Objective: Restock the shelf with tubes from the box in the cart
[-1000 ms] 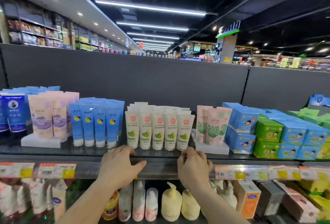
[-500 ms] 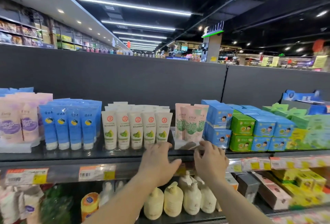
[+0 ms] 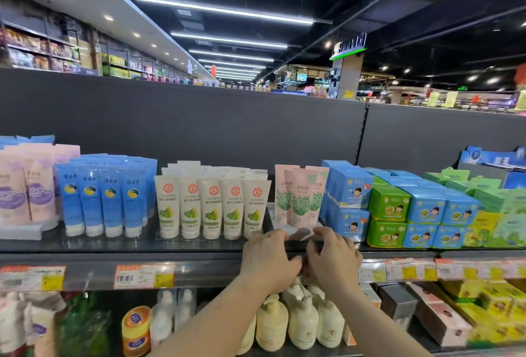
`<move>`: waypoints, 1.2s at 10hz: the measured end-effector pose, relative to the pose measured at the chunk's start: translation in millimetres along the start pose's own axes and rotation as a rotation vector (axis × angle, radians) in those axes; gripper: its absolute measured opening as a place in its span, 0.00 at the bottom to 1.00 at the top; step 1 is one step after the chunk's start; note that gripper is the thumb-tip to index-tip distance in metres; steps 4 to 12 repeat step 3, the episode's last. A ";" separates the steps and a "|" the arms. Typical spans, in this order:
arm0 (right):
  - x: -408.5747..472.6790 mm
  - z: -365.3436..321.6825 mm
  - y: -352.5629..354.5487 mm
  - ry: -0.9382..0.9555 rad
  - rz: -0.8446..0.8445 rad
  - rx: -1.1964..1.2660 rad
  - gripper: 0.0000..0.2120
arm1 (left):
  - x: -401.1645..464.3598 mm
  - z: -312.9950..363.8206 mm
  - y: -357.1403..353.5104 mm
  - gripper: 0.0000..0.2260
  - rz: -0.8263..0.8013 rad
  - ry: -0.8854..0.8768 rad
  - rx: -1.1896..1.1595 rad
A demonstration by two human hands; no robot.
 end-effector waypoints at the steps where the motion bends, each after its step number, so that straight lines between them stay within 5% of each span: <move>1: 0.2 -0.7 1.9 0.009 0.005 -0.010 0.17 | 0.6 -0.4 -2.1 0.26 -0.033 -0.004 -0.021; 3: -7.8 -19.8 5.1 0.043 0.062 0.030 0.15 | -14.2 -4.8 21.1 0.26 0.053 -0.043 -0.192; 12: -7.8 -19.8 5.1 0.043 0.062 0.030 0.15 | -14.2 -4.8 21.1 0.26 0.053 -0.043 -0.192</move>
Point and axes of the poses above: each hand's wrist, its own x-axis towards the middle knuckle, its own y-axis out of the back of the hand, z = x × y, the point moved 7 cm from there along x, towards the middle knuckle, and after that the axes turned 7 degrees about -y, right-handed, at the moved point
